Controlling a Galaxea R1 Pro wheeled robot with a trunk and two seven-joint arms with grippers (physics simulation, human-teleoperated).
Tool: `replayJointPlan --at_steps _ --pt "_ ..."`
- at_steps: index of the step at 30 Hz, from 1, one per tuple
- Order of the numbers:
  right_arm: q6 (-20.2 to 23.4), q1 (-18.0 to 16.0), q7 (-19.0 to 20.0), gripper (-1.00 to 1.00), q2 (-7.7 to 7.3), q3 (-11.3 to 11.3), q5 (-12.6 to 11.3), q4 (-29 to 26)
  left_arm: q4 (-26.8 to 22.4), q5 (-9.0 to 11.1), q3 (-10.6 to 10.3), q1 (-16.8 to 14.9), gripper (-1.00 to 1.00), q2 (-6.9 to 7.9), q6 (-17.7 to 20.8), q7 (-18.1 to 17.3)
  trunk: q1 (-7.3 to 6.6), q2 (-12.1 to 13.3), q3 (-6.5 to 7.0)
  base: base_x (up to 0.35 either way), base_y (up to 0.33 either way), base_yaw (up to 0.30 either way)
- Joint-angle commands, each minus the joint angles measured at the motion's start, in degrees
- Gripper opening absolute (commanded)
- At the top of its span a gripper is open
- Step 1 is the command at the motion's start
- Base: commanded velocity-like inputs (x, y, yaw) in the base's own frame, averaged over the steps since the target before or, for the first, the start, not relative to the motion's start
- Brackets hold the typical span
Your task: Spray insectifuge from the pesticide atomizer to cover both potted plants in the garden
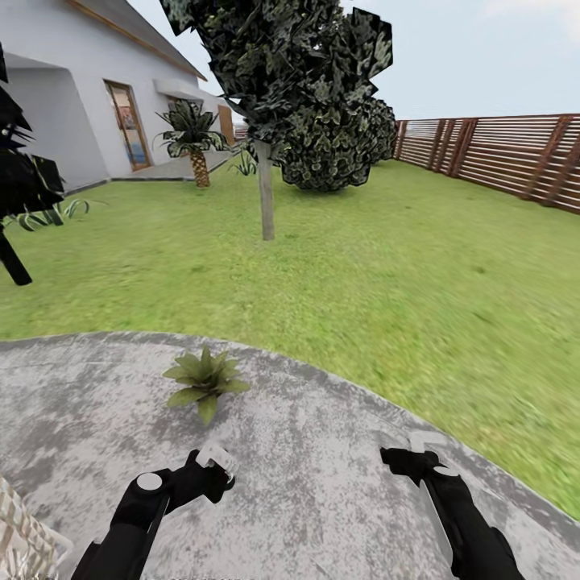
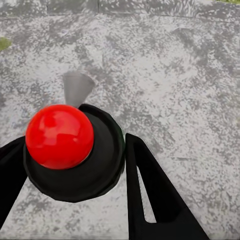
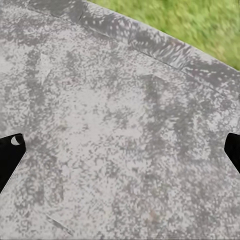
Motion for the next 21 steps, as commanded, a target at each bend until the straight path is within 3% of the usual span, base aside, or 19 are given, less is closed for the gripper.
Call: replayJointPlan --at_steps 1,21 --pt "0.32 -0.01 0.28 1.0 0.01 -0.09 0.45 -0.11 -0.06 -0.36 0.14 -0.05 -1.0 -0.07 0.22 -0.5 0.0 -0.02 -0.05 0.07 0.0 0.258" --pt "0.32 -0.01 0.21 1.0 0.01 -0.09 0.46 -0.1 -0.09 -0.36 0.23 -0.06 -1.0 -0.07 0.22 -0.5 0.0 -0.02 -0.05 0.309 0.0 0.258"
